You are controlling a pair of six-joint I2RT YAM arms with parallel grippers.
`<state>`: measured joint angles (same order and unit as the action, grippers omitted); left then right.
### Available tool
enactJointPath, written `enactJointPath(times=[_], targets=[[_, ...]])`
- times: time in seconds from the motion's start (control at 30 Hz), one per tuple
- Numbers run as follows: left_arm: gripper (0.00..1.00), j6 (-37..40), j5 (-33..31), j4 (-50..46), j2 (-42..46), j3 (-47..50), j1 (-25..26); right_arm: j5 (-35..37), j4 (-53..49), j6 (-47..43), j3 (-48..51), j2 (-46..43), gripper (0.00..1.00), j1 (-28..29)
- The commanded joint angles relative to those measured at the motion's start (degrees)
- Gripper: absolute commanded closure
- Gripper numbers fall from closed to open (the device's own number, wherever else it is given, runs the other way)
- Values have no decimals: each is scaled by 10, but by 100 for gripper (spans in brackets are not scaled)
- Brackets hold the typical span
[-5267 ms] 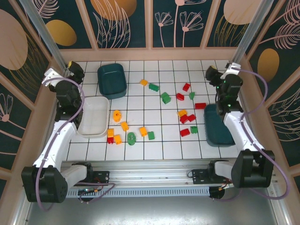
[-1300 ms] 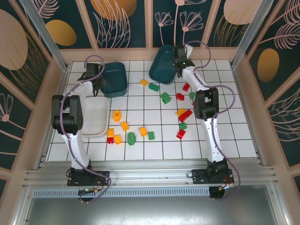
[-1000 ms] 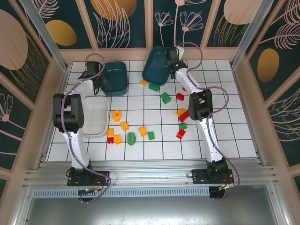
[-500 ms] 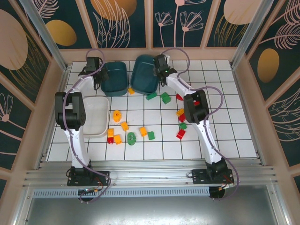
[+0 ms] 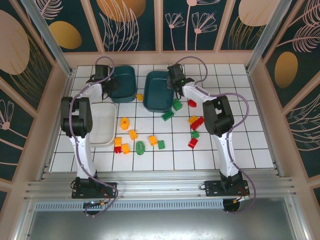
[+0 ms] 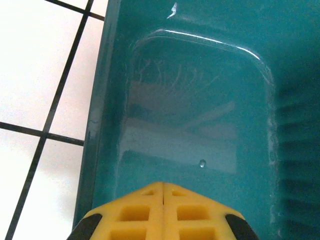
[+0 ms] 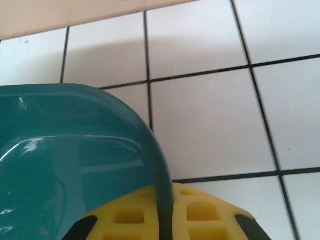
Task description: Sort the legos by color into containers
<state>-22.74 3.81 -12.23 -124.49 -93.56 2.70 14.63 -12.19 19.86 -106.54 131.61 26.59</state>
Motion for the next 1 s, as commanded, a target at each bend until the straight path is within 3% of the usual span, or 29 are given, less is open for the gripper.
enactJointPath(times=[0.0, 0.1, 0.13, 0.3, 0.5, 0.6, 0.7, 0.87, 0.97], targets=[[82, 15, -35, 4, 65, 4, 4, 0, 18, 0, 1, -37, 100, -29], [57, 28, -83, 9, 82, 21, 2, -3, 28, -1, 11, -53, 100, -36], [54, 33, -86, 4, 74, 16, 0, -6, 31, -1, 17, -61, 100, -37], [52, 50, -66, -25, 29, -19, -8, -10, 37, -11, 46, -101, 100, -40], [49, 58, -100, -41, -5, -45, -9, -14, 53, -17, 96, -136, 100, -40], [53, 63, -104, -51, -35, -66, -9, -12, 52, -21, 99, -139, 100, -41], [65, 65, -109, -51, -54, -76, -12, -14, 50, -23, 105, -144, 100, -40], [97, 72, -102, -36, -69, -90, -13, -10, 60, -25, 126, -163, 100, -42], [100, 65, -94, -32, -80, -114, -13, -9, 59, -24, 129, -160, 100, -45]])
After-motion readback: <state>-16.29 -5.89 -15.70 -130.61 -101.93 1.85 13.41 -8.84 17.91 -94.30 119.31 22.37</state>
